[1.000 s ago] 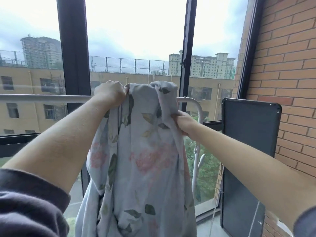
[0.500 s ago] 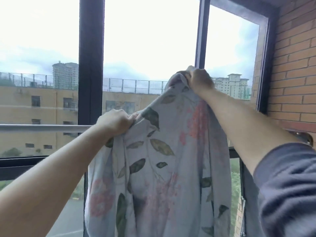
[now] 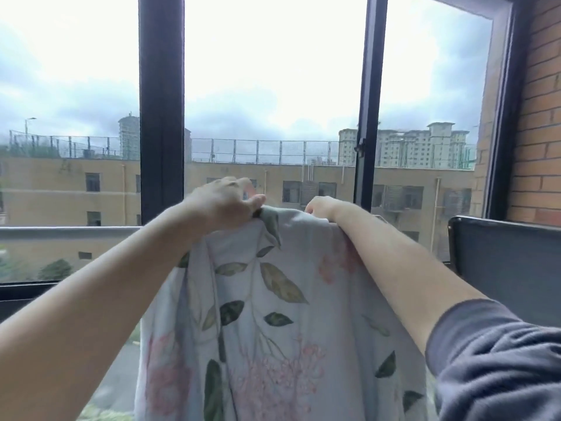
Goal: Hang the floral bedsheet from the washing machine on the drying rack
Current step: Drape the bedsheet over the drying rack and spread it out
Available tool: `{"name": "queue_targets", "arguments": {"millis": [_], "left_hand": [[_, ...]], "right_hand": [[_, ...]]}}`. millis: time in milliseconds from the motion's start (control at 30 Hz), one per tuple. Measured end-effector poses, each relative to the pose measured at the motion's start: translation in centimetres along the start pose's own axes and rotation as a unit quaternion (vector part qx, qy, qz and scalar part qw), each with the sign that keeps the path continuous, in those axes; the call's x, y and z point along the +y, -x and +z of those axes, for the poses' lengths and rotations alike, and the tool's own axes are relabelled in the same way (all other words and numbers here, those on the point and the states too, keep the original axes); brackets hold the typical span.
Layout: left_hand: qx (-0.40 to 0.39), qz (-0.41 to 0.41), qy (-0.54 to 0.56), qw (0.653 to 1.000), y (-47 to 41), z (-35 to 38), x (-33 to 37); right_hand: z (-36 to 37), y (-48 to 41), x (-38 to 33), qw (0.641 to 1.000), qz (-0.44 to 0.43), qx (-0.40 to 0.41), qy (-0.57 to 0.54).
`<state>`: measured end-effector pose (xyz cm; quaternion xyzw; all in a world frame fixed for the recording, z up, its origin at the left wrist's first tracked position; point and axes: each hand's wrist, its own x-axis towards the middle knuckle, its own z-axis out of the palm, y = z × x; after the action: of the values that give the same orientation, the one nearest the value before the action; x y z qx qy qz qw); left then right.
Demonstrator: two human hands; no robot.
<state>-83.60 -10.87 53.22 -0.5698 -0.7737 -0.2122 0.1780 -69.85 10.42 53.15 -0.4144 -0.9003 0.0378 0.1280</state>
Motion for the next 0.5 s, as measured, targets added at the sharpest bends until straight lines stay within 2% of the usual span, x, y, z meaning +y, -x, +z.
{"name": "queue_targets", "arguments": {"millis": [33,100,233,300,367,433,500], "left_hand": [[-0.026,0.042,0.029,0.998,0.1,0.3,1.2],[-0.074,0.085,0.007,0.994,0.3,1.5,2.9],[-0.072,0.066,0.014,0.995,-0.2,2.1,2.3],[-0.076,0.061,0.042,0.994,-0.4,1.9,2.0],[-0.070,0.061,0.050,0.994,-0.4,1.9,2.1],[-0.051,0.064,0.047,0.996,-0.4,2.2,2.5],[-0.038,0.064,0.046,0.996,-0.5,2.6,3.0]], "right_hand": [[0.0,0.2,-0.1,1.000,-0.015,0.022,-0.009],[-0.3,1.0,-0.3,0.994,-0.054,0.089,-0.039],[-2.5,4.8,1.2,0.972,-0.102,0.195,-0.083],[-3.0,7.8,3.4,0.965,-0.048,0.241,-0.094],[-2.3,11.1,5.8,0.963,0.046,0.245,-0.105],[-0.4,13.8,7.8,0.964,0.131,0.207,-0.105],[1.9,15.6,8.8,0.962,0.168,0.133,-0.170]]}}
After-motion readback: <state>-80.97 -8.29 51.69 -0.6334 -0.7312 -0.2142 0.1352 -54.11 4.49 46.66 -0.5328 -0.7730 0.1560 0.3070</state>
